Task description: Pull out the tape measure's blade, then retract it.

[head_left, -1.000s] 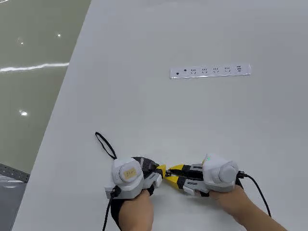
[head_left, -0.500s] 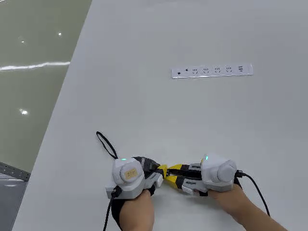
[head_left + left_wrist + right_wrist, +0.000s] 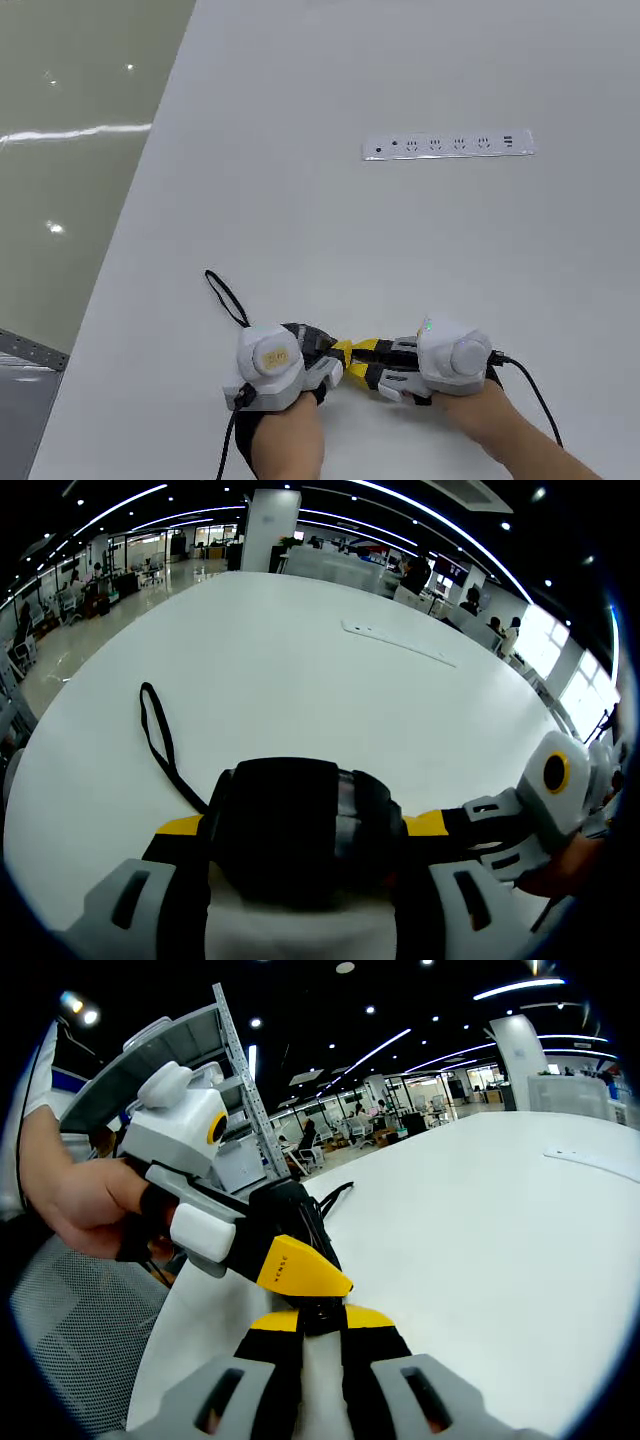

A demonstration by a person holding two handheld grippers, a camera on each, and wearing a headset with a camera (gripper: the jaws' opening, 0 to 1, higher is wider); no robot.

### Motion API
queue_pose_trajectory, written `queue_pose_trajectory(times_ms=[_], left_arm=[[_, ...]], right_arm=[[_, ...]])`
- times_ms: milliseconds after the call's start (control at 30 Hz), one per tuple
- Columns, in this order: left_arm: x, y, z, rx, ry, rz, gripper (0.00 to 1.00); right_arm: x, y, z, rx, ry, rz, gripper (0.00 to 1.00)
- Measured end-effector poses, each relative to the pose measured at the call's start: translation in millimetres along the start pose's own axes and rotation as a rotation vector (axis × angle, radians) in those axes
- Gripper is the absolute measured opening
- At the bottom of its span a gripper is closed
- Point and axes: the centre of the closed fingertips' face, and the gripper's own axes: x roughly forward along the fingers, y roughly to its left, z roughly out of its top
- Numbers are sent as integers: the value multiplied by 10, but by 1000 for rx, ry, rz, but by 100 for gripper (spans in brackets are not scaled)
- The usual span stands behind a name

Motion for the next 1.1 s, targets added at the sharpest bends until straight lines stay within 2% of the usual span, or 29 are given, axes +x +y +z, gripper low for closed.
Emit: queue_pose_trajectory(times_ms=[333, 1100], left_arm=[[-3, -1, 0, -4, 2, -6, 73], [-12, -3, 1, -2, 0, -8, 74]], right_arm=[[53, 14, 16, -12, 6, 6, 13], [45, 26, 3, -27, 5, 14, 13]])
